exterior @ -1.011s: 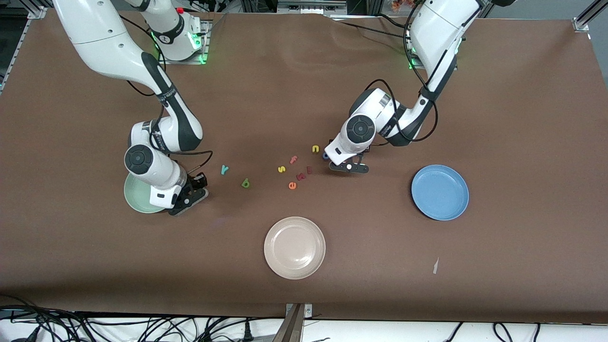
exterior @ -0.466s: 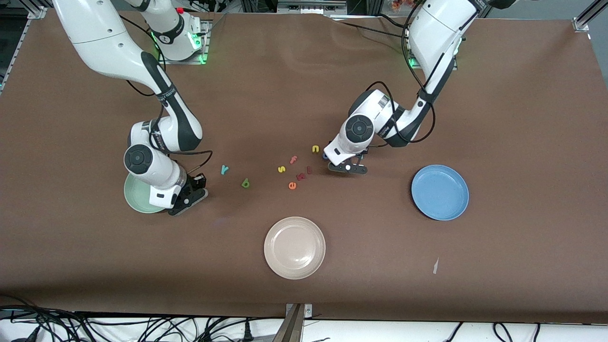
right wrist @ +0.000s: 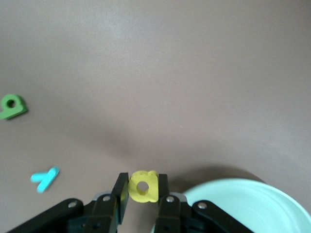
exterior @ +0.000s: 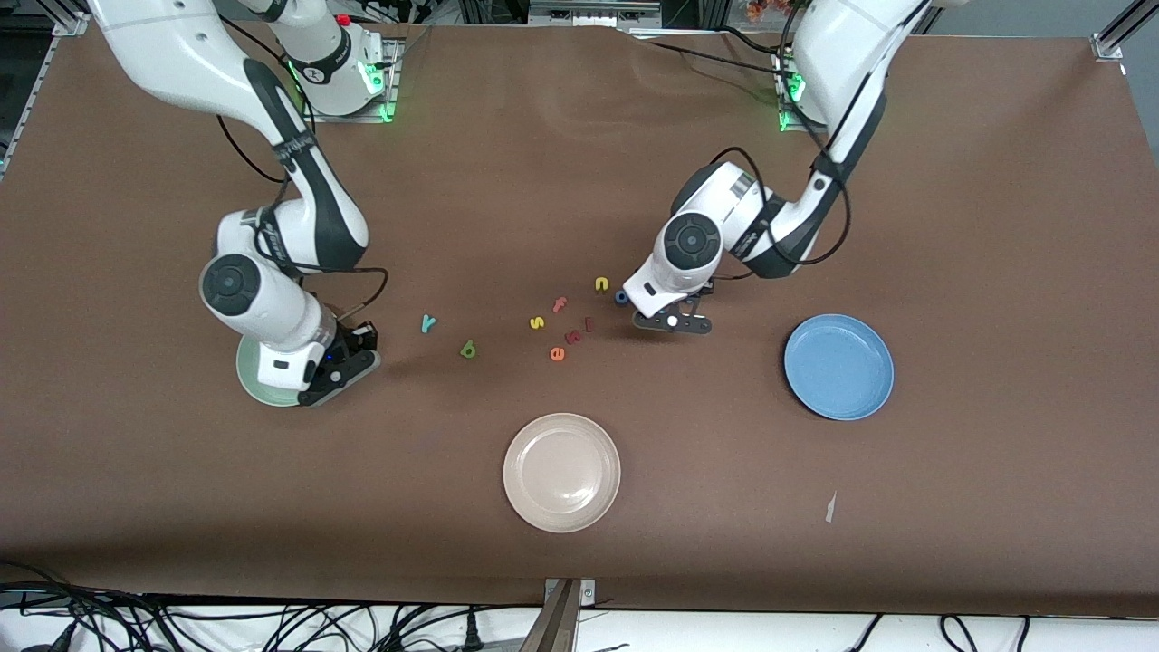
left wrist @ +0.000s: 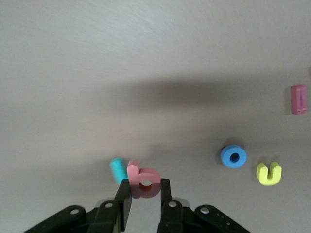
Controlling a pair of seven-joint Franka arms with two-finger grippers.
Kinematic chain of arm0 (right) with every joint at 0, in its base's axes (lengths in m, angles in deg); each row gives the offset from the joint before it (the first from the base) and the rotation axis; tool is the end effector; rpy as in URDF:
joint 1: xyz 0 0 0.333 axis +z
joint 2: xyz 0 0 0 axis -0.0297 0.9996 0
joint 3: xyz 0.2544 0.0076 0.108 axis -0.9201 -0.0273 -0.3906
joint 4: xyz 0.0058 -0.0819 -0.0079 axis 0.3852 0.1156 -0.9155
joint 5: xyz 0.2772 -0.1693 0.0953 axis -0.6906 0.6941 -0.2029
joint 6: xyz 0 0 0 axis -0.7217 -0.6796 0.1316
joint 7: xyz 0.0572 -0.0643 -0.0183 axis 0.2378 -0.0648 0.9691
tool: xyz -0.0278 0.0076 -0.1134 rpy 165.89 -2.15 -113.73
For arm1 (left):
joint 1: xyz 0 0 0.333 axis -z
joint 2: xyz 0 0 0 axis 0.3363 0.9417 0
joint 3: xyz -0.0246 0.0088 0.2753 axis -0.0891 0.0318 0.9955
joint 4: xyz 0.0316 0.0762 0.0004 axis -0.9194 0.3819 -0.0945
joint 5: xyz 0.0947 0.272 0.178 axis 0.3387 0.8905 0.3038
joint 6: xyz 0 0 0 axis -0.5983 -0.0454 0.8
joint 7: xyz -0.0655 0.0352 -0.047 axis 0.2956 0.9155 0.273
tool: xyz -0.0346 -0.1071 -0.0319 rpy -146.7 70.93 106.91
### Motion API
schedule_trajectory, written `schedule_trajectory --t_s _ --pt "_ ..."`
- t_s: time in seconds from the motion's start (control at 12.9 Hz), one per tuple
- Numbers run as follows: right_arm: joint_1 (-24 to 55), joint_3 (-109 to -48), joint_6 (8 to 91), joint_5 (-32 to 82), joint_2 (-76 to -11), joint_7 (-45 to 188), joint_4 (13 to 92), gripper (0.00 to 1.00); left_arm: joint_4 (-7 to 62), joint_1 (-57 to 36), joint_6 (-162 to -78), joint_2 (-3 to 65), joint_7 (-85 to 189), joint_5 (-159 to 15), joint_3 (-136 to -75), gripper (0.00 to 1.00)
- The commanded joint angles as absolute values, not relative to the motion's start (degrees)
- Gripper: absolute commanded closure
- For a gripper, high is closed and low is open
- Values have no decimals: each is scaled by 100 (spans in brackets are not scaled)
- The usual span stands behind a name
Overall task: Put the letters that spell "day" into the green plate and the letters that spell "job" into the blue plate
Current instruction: 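Drop yellow a on the green plate while the left gripper drops b on blue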
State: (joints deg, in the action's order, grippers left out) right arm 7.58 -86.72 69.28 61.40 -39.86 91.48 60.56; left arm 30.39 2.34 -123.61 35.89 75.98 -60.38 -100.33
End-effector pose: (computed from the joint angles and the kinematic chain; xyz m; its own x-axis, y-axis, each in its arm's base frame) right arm 0.5731 0.1201 0.2606 0.8024 0.5957 0.0372 0.5963 -0.8027 -0.0078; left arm 0.4684 -0.3198 0.2373 0.9706 -0.0835 -0.2256 -0.0935 -0.9950 -0.0340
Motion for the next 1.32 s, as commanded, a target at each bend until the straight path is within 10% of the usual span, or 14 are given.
schedule_trajectory --t_s 0.0,0.16,0.39,1.24 --pt "192 -8745 6545 6133 -4371 9826 6237 76 2963 -109 -11702 3128 7601 -5753 -10029 99" --pt "-221 -8745 6412 6124 -4398 10337 6263 74 2892 -338 -11437 3031 7567 -5027 -10038 98" --pt "-425 -8745 6368 6098 -4398 10304 6360 1 2883 -978 -11419 2969 6604 -4795 -10056 98" --pt "267 -9334 6270 6045 -4468 7215 6299 0 2945 -2334 -12437 3856 5018 -4786 -10064 94"
